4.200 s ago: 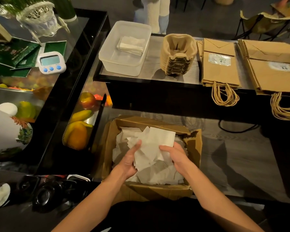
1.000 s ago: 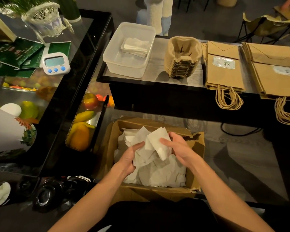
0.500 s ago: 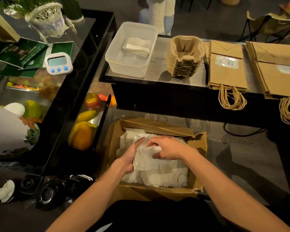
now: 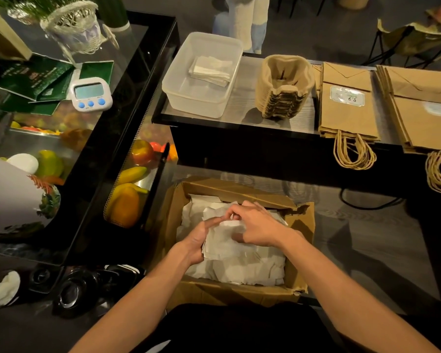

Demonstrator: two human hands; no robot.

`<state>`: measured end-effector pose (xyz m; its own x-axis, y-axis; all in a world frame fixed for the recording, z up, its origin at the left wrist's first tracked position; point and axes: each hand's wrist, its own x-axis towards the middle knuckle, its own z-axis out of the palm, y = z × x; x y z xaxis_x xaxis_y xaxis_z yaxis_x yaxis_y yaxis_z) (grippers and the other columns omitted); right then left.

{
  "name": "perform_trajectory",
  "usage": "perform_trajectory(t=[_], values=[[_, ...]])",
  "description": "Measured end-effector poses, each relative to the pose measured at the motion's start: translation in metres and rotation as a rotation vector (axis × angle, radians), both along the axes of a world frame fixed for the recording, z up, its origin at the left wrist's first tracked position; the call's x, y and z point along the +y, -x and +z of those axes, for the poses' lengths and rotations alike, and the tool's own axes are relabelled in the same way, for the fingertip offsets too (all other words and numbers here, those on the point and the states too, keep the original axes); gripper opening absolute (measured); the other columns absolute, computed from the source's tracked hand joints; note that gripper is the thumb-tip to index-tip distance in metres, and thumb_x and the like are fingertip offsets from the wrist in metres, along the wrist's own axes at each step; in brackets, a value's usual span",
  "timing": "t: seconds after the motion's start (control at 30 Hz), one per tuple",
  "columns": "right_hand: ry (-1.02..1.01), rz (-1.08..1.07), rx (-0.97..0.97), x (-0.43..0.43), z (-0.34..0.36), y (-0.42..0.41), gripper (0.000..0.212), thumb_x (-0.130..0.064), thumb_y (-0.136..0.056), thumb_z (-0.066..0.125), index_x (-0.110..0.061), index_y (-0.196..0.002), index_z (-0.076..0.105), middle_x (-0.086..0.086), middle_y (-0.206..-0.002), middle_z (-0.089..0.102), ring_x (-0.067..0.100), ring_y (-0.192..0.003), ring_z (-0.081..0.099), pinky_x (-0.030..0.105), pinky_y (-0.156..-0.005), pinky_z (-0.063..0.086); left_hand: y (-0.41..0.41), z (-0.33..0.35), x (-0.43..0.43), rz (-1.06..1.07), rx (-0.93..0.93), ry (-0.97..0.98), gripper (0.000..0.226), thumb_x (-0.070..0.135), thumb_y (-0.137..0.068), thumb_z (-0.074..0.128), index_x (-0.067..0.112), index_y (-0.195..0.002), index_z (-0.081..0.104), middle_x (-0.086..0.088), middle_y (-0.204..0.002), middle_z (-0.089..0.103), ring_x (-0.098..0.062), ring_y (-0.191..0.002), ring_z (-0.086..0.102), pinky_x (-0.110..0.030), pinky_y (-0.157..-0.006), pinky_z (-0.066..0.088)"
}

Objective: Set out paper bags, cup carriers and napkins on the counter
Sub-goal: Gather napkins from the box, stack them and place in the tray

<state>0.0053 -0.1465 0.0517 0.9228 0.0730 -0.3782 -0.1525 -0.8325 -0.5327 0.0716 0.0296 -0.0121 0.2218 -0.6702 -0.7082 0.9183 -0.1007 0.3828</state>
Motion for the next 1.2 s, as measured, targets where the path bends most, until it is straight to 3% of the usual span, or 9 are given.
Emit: perform_trajectory(t=[0.13, 0.3, 0.47, 0.57, 0.73, 0.87, 0.97, 1.1, 1.2], values=[[-0.001, 0.019, -0.03, -0.005, -0.001, 0.001, 0.018, -0.031, -0.084, 0.074, -0.03, -0.094, 0.06, -0.012, -0.097, 0.053, 0.009, -0.097, 0.038, 0.031, -0.093, 0.027, 0.003, 0.009, 0.004, 0.036, 0.017, -0.032, 0.031, 0.015, -0.087, 0.068, 0.007, -0.116, 0.072, -0.023, -0.115, 0.072, -0.038, -0.102, 0.07, -0.051, -0.103, 0.047], [-0.014, -0.007, 0.011, -0.009, 0.003, 0.002, 0.013, -0.031, -0.088, 0.071, -0.024, -0.098, 0.066, -0.012, -0.089, 0.05, 0.01, -0.093, 0.041, 0.03, -0.083, 0.026, 0.002, 0.004, 0.006, 0.032, 0.009, -0.043, 0.044, 0.012, -0.087, 0.073, 0.007, -0.13, 0.063, -0.023, -0.121, 0.07, -0.039, -0.109, 0.068, -0.054, -0.107, 0.046], [-0.273, -0.144, 0.092, -0.021, 0.012, 0.004, 0.008, -0.031, -0.092, 0.07, -0.026, -0.099, 0.072, -0.01, -0.098, 0.066, 0.003, -0.089, 0.059, 0.028, -0.078, 0.05, -0.001, -0.004, 0.006, 0.001, -0.026, 0.0, 0.086, 0.011, -0.064, 0.093, 0.007, -0.142, 0.055, -0.024, -0.133, 0.064, -0.041, -0.118, 0.065, -0.056, -0.105, 0.05], [-0.451, -0.243, 0.111, -0.032, 0.024, -0.004, 0.007, -0.03, -0.092, 0.072, -0.027, -0.098, 0.073, -0.009, -0.099, 0.066, 0.004, -0.088, 0.064, 0.028, -0.076, 0.055, -0.003, -0.004, 0.005, -0.069, -0.042, -0.012, 0.067, 0.009, -0.081, 0.082, 0.006, -0.142, 0.055, -0.023, -0.134, 0.064, -0.041, -0.122, 0.063, -0.056, -0.107, 0.048], [-0.242, 0.003, 0.241, -0.033, 0.026, -0.035, 0.035, -0.037, -0.094, 0.067, -0.028, -0.127, 0.064, -0.015, -0.136, 0.05, 0.01, -0.116, 0.053, 0.031, -0.099, 0.046, -0.006, 0.005, 0.002, -0.181, -0.082, -0.075, 0.043, 0.007, -0.086, 0.073, 0.007, -0.127, 0.064, -0.017, -0.12, 0.072, -0.035, -0.109, 0.069, -0.051, -0.1, 0.051], [-0.176, 0.013, 0.311, -0.027, 0.016, -0.047, 0.021, -0.035, -0.094, 0.066, -0.031, -0.114, 0.066, -0.005, -0.11, 0.064, 0.02, -0.1, 0.062, 0.032, -0.079, 0.05, -0.009, 0.007, 0.0, -0.273, -0.119, -0.139, 0.048, 0.007, -0.083, 0.076, 0.011, -0.129, 0.063, -0.017, -0.119, 0.072, -0.036, -0.112, 0.066, -0.055, -0.105, 0.047], [-0.208, -0.003, 0.275, -0.028, 0.012, -0.047, 0.005, -0.034, -0.093, 0.068, -0.036, -0.096, 0.065, -0.007, -0.098, 0.065, 0.015, -0.09, 0.062, 0.029, -0.071, 0.046, -0.011, 0.007, 0.005, -0.326, -0.098, -0.104, 0.062, 0.006, -0.074, 0.082, 0.011, -0.133, 0.062, -0.016, -0.125, 0.069, -0.035, -0.116, 0.065, -0.052, -0.105, 0.049], [-0.247, -0.081, 0.24, -0.033, 0.006, -0.04, 0.023, -0.031, -0.09, 0.072, -0.038, -0.107, 0.059, -0.012, -0.109, 0.061, 0.01, -0.098, 0.059, 0.027, -0.077, 0.047, -0.011, 0.002, 0.011, -0.302, -0.057, -0.088, 0.078, -0.001, -0.071, 0.086, 0.013, -0.141, 0.057, -0.02, -0.139, 0.062, -0.041, -0.13, 0.058, -0.061, -0.112, 0.041], [-0.264, -0.156, 0.251, -0.039, 0.002, -0.032, 0.043, -0.03, -0.089, 0.075, -0.038, -0.125, 0.053, -0.013, -0.121, 0.057, 0.008, -0.107, 0.056, 0.028, -0.086, 0.05, -0.008, 0.004, 0.011, -0.228, -0.059, -0.101, 0.062, -0.006, -0.081, 0.077, 0.015, -0.137, 0.059, -0.017, -0.129, 0.069, -0.04, -0.123, 0.062, -0.056, -0.104, 0.051]])
